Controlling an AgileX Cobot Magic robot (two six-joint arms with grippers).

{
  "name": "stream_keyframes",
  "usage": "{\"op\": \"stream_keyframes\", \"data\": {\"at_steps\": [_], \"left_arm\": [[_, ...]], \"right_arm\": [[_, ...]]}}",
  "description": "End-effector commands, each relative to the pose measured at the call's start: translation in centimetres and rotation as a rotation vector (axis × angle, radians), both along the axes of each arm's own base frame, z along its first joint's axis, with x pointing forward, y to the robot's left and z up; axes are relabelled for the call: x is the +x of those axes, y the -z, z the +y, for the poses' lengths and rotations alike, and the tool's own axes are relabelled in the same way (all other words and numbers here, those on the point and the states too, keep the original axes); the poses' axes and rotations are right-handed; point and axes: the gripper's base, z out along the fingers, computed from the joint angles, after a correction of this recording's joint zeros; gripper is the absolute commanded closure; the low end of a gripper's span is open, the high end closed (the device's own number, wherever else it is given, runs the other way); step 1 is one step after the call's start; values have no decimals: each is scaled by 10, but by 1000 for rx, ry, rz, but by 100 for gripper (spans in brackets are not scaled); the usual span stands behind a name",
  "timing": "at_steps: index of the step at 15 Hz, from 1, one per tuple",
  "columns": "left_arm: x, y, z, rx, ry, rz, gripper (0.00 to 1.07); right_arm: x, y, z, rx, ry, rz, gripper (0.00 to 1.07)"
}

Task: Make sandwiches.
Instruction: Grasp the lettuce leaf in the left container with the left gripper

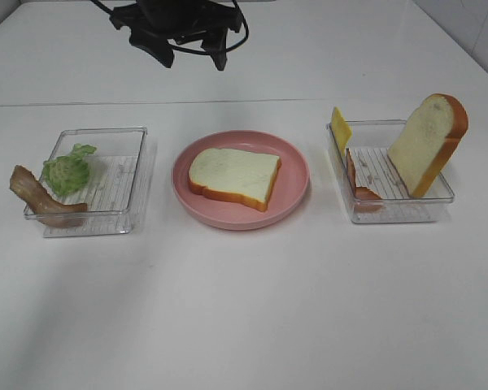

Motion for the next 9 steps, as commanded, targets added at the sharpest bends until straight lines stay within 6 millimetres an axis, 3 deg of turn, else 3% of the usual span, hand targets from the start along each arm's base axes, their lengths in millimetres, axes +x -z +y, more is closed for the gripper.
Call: {"op": "stream_keyframes", "data": {"at_steps": [1, 5, 7, 9], "left_arm": [[-1, -13, 25, 12, -47, 45, 32], [-8, -27, 66, 47, -111, 76, 32], [-16, -27, 78, 80, -112, 102, 32], [-34, -24, 94, 205, -88, 138, 32]], "right_arm": [[-1, 0, 0, 2, 6, -21, 27], [-1, 0, 0, 2, 6, -21, 27], [-1, 0, 0, 2, 6, -21, 27], [-1, 0, 0, 2, 6, -21, 27]]}}
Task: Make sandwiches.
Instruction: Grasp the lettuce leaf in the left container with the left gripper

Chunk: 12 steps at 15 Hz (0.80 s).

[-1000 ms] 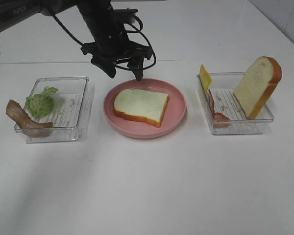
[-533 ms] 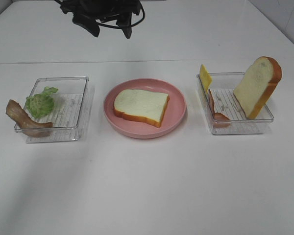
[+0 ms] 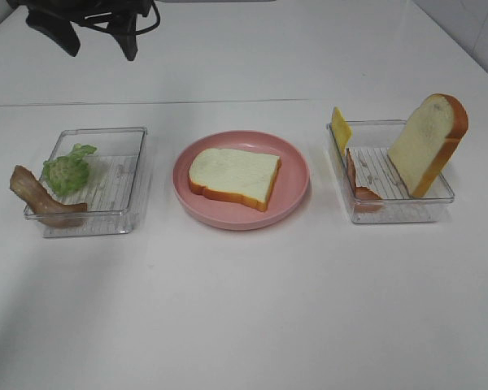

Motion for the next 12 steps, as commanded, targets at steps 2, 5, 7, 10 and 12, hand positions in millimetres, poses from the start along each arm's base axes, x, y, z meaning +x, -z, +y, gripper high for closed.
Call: {"op": "stream_keyframes", "data": {"at_steps": [2, 5, 7, 10, 12], "left_arm": [[-24, 10, 14, 134, 30, 123, 32], [-31, 33, 18, 201, 92, 202, 32], [-37, 52, 23, 266, 143, 263, 32], [-37, 71, 29, 364, 187, 304, 32], [-34, 82, 27, 390, 215, 325, 32]], "right_arm": [[-1, 0, 0, 2, 7, -21, 27], [-1, 0, 0, 2, 7, -21, 27], [-1, 0, 0, 2, 7, -21, 27], [-1, 0, 0, 2, 7, -21, 27], [-1, 0, 0, 2, 7, -22, 27]]}}
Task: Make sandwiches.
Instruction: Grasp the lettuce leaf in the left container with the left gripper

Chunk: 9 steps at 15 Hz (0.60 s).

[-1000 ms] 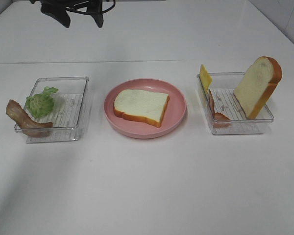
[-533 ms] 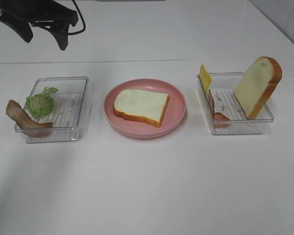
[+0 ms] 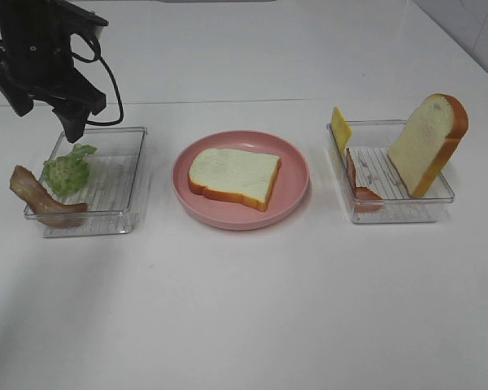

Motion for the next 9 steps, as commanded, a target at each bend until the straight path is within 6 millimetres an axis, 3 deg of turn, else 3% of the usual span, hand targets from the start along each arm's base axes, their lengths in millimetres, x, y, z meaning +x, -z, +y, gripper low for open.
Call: {"op": "stream_keyframes", "data": {"at_steps": [1, 4, 9], "left_arm": [[-5, 15, 0, 46, 17, 98, 31], [-2, 32, -4, 58, 24, 131, 26], [4, 53, -15, 61, 68, 113, 26]], "right_arm": [[-1, 0, 0, 2, 7, -22, 27], [-1, 0, 0, 2, 7, -22, 27], [-1, 0, 1, 5, 4, -22, 27]]}}
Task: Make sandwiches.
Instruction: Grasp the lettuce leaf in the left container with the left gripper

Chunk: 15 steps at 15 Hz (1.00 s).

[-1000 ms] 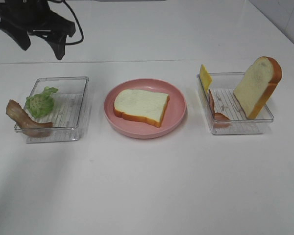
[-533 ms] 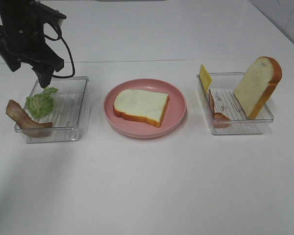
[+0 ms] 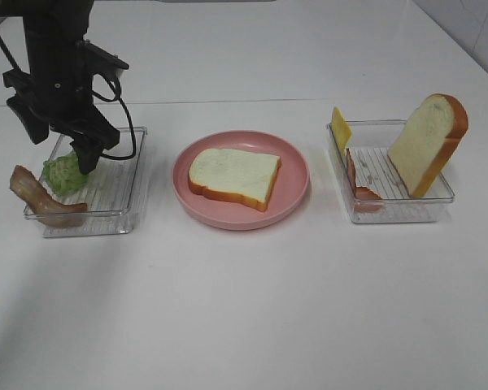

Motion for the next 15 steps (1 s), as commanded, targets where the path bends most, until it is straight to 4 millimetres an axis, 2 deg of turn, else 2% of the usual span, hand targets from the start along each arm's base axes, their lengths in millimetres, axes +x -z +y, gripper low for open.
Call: {"op": "stream_keyframes", "data": {"at_steps": [1, 5, 10, 15], "left_arm": [[1, 10, -1, 27, 25, 4, 26], [5, 28, 1, 72, 37, 18, 30], [9, 32, 0, 66, 29, -25, 46], [13, 32, -2, 47, 42, -66, 88]], "right_arm": [[-1, 0, 0, 3, 6, -22, 27], [-1, 0, 0, 3, 6, -22, 27], [-1, 0, 0, 3, 6, -22, 27], [-1, 0, 0, 3, 6, -22, 27]]}}
